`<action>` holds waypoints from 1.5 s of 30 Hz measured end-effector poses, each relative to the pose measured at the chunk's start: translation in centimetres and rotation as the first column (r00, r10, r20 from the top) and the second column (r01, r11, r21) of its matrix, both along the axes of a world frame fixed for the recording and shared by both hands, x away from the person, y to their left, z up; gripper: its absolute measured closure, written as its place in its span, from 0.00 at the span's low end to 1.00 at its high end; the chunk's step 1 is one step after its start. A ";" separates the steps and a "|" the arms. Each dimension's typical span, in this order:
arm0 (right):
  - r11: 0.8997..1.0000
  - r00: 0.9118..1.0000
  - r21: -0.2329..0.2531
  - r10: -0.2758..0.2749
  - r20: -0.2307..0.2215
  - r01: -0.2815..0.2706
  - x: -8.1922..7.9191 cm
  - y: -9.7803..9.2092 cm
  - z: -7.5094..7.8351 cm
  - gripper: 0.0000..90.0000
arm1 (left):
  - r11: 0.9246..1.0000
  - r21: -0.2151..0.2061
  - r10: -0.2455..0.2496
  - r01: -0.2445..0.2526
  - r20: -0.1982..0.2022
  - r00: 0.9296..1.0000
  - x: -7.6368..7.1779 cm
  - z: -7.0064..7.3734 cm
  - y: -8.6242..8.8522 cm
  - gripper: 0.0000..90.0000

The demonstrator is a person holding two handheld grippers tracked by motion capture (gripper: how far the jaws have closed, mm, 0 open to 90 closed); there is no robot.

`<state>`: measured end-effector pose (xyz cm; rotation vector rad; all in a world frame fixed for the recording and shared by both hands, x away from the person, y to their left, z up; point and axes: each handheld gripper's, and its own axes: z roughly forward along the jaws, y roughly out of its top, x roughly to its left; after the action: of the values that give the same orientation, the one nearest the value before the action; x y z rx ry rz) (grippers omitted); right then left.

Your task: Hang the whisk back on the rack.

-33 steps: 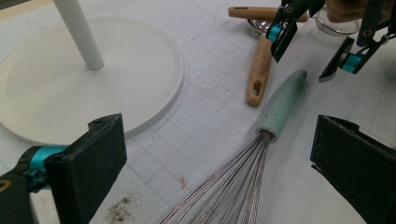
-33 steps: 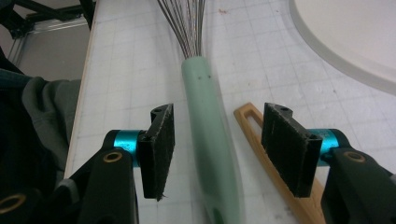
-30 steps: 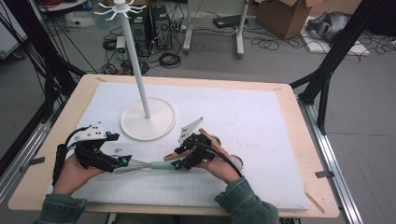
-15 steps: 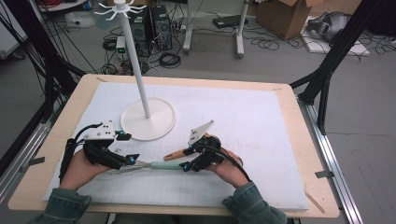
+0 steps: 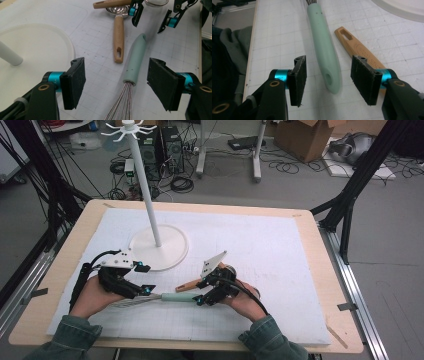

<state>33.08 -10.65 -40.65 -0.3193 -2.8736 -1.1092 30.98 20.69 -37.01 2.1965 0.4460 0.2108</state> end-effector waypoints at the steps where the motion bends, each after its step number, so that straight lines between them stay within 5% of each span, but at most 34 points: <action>1: 1.000 1.000 0.000 0.000 0.000 0.000 0.0 0.0 0.0 0.52 | 1.000 0.000 0.000 0.000 0.000 1.000 0.0 0.0 0.0 0.35; 18: 0.989 0.997 -0.132 0.070 0.021 -0.067 0.1 3.1 -1.9 0.64 | 1.000 0.001 -0.016 0.016 -0.015 1.000 -0.1 -0.2 -0.7 0.35; 24: 0.985 0.994 -0.156 0.087 0.063 -0.076 0.0 3.3 -1.9 0.71 | 1.000 0.013 -0.027 0.027 -0.015 1.000 -0.1 -0.3 -0.8 0.36; 34: 0.981 0.990 -0.156 0.127 0.058 -0.117 -0.2 3.3 -1.8 0.73 | 0.999 0.023 -0.033 0.034 -0.029 0.999 -0.2 -0.5 -1.3 0.36; 45: 0.988 0.991 -0.105 0.123 0.056 -0.117 -0.3 2.9 -0.7 0.73 | 0.997 0.044 -0.059 0.061 -0.041 0.997 -0.3 -0.7 -2.0 0.37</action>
<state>32.83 -7.72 -41.34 -0.1151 -2.9639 -0.9731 30.69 18.67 -37.69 2.2582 0.4000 0.1458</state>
